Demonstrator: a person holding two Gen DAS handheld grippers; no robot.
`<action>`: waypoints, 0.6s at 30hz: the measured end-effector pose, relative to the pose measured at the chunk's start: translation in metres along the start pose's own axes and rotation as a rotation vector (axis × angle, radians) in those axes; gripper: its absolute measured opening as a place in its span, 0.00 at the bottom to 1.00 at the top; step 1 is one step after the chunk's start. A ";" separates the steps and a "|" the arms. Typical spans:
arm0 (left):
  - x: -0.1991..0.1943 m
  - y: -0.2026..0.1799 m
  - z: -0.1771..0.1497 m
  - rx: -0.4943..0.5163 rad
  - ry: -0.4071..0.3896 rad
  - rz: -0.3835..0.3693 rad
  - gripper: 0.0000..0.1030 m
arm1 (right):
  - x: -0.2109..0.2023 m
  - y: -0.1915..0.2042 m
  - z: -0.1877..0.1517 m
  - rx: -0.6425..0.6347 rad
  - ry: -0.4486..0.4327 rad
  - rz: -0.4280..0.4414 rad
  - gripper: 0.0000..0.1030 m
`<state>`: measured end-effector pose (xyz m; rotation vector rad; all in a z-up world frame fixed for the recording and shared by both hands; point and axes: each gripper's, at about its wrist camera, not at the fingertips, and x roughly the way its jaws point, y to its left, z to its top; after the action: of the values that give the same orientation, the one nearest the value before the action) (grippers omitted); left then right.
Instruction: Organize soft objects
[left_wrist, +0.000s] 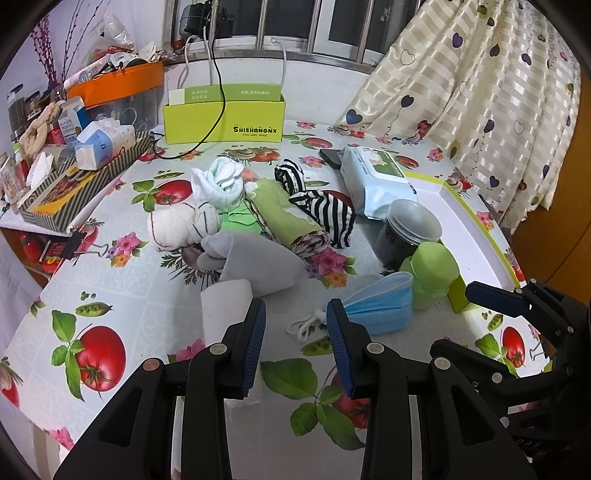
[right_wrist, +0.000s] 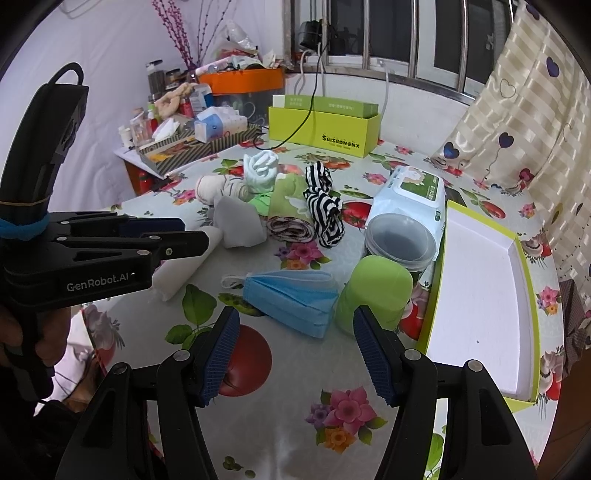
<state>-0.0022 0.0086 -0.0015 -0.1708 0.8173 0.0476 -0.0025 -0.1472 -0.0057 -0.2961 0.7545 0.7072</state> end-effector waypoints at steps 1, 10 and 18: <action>0.000 0.000 0.000 0.000 0.001 0.000 0.35 | 0.000 0.000 0.000 0.000 -0.001 -0.001 0.62; 0.003 0.003 -0.002 -0.003 -0.003 0.017 0.35 | 0.001 0.000 0.003 -0.005 -0.009 0.005 0.62; 0.002 0.010 -0.002 -0.010 -0.016 0.034 0.35 | 0.001 0.001 0.008 -0.009 -0.018 0.011 0.62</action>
<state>-0.0038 0.0177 -0.0057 -0.1659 0.8046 0.0853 0.0014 -0.1421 -0.0005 -0.2942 0.7367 0.7232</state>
